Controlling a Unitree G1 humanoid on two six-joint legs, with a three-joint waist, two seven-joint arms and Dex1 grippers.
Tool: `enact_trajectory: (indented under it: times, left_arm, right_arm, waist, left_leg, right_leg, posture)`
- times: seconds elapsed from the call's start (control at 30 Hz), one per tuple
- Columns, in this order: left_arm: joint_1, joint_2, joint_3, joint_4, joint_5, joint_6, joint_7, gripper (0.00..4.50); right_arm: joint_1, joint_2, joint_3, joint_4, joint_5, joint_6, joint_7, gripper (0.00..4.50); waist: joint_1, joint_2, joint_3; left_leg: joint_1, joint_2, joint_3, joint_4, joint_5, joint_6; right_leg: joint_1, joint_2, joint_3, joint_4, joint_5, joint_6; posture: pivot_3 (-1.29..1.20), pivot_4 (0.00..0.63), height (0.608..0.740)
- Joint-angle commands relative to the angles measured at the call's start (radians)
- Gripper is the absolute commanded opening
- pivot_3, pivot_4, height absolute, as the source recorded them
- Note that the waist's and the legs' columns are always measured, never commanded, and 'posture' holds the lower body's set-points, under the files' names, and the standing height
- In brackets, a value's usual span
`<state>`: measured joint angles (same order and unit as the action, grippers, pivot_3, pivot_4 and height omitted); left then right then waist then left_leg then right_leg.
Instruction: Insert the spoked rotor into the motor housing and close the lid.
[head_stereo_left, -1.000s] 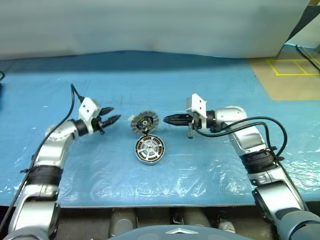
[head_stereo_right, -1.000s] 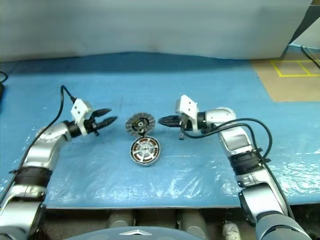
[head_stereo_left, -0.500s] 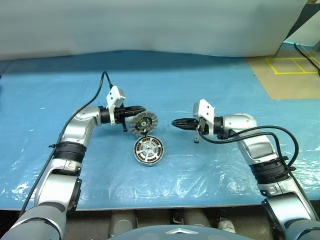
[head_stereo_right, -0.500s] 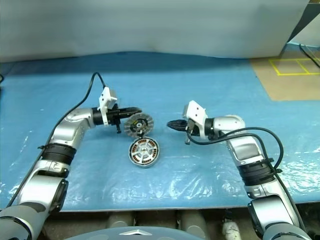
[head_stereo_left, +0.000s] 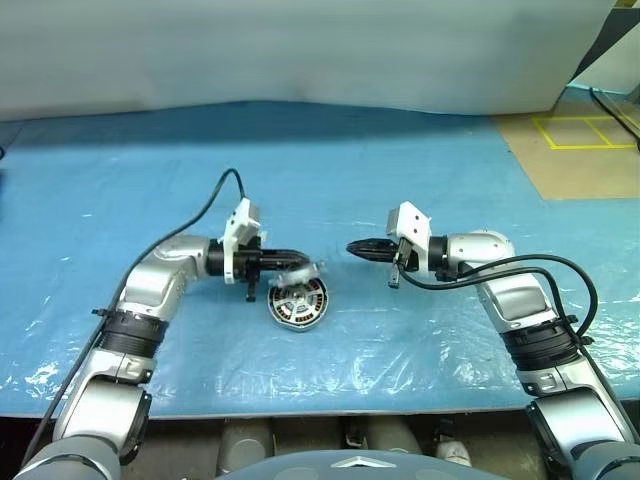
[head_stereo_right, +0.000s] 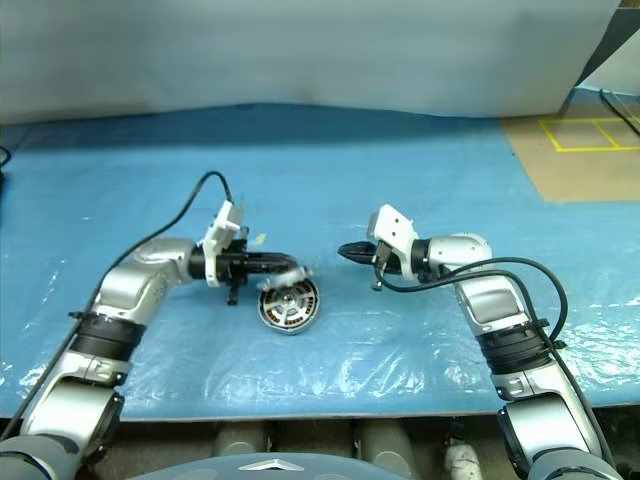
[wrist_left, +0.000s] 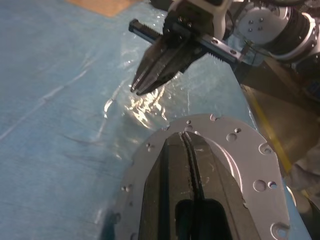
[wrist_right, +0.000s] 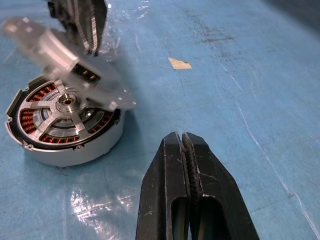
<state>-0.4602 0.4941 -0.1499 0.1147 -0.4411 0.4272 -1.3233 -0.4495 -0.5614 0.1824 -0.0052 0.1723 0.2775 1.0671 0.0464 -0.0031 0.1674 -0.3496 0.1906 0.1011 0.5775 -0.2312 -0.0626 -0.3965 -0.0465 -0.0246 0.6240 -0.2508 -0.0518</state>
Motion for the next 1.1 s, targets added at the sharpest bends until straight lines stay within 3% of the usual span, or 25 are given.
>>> enact_trajectory:
  times: [0.03,0.57,0.83,1.0,1.1]
  left_arm:
    - [0.042,0.027,-0.029,-0.079,0.011,-0.002,-0.012,0.02]
    - [0.192,0.108,-0.031,-0.134,0.066,-0.083,0.034,0.02]
    - [0.218,0.098,0.042,-0.169,0.042,-0.144,0.111,0.02]
    - [0.231,0.106,0.129,-0.207,0.001,-0.144,0.158,0.02]
    - [0.26,0.12,0.16,-0.223,0.008,-0.168,0.169,0.0]
  right_arm:
    - [0.009,-0.023,-0.021,-0.013,-0.001,-0.026,-0.007,0.0]
    - [-0.036,0.043,0.016,0.001,0.018,-0.055,-0.005,0.0]
    - [-0.081,0.125,0.029,0.061,0.03,-0.127,0.028,0.0]
    - [-0.074,0.136,0.048,0.038,0.071,-0.072,0.092,0.0]
    - [-0.066,0.143,0.075,0.038,0.055,-0.083,0.104,0.61]
  waist:
    - [0.0,0.0,0.0]
    - [-0.003,0.0,0.0]
    - [-0.004,0.0,0.0]
    - [-0.005,0.0,0.0]
    - [-0.006,0.0,0.0]
  left_leg:
    - [0.0,0.0,0.0,0.0,0.0,0.0]
    - [0.001,0.0,0.0,0.0,0.0,0.0]
    - [0.002,0.0,0.0,0.0,0.0,0.0]
    - [0.001,0.0,0.0,0.0,0.0,0.0]
    - [0.001,0.0,0.0,0.0,0.0,0.0]
  right_leg:
    - [0.0,0.0,0.0,0.0,0.0,0.0]
    - [0.001,0.0,0.0,0.0,-0.002,-0.004]
    - [0.001,0.0,0.0,0.0,-0.003,-0.004]
    - [0.001,0.0,0.0,0.0,-0.003,-0.004]
    - [0.001,0.0,0.0,0.0,-0.003,-0.004]
  posture:
    - [0.0,0.15,0.74]
    - [0.0,0.15,0.74]
    - [0.0,0.15,0.74]
    - [0.0,0.15,0.74]
    - [0.0,0.15,0.74]
